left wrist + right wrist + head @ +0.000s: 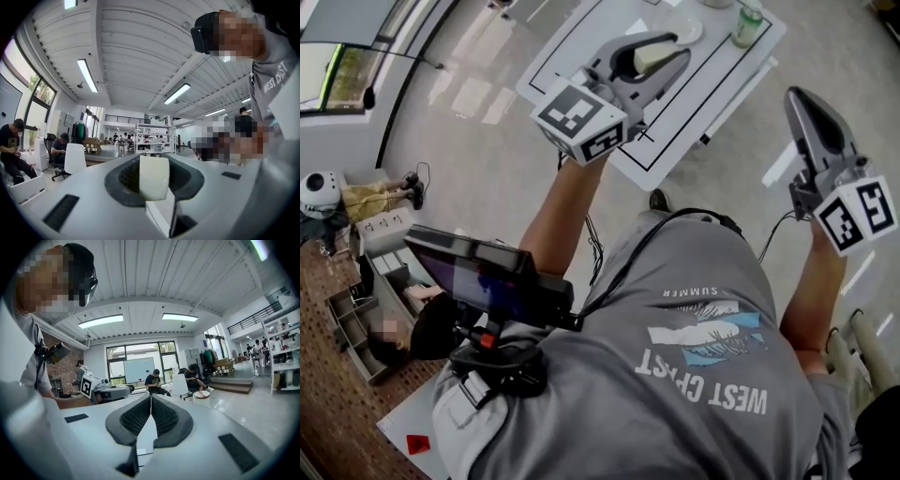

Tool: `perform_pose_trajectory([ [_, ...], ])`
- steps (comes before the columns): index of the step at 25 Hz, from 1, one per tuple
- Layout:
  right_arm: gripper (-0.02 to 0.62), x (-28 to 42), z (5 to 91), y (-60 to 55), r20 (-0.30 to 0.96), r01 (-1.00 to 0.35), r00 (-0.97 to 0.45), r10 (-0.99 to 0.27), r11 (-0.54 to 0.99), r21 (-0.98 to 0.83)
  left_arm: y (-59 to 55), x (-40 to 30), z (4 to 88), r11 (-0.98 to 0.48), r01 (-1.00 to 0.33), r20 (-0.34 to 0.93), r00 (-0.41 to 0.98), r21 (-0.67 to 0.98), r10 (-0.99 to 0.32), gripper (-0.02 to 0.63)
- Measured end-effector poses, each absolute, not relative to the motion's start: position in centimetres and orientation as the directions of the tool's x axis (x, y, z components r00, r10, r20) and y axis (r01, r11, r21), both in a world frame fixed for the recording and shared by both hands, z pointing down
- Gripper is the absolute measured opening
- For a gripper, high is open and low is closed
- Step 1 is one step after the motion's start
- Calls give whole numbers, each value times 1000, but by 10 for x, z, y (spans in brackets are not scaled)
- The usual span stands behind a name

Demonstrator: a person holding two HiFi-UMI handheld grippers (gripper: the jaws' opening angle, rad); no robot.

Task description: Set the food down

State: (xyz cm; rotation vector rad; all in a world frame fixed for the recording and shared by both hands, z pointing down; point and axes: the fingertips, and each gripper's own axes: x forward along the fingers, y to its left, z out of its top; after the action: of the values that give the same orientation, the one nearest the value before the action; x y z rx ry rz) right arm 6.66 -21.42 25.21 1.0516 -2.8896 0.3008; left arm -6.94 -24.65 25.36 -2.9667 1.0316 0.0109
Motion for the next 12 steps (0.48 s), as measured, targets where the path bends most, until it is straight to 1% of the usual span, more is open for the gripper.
perform_pose_trajectory([
  [4,8,41,253,-230,132,-650,-760,-636,744,-157,-268,-98,254,-785,-619,-11,785,5,-619,101],
  [12,8,22,254,-253,166,-669,-743,-649,727,-151,-310,-122,268,-784,-620,1,785,33,-620,101],
])
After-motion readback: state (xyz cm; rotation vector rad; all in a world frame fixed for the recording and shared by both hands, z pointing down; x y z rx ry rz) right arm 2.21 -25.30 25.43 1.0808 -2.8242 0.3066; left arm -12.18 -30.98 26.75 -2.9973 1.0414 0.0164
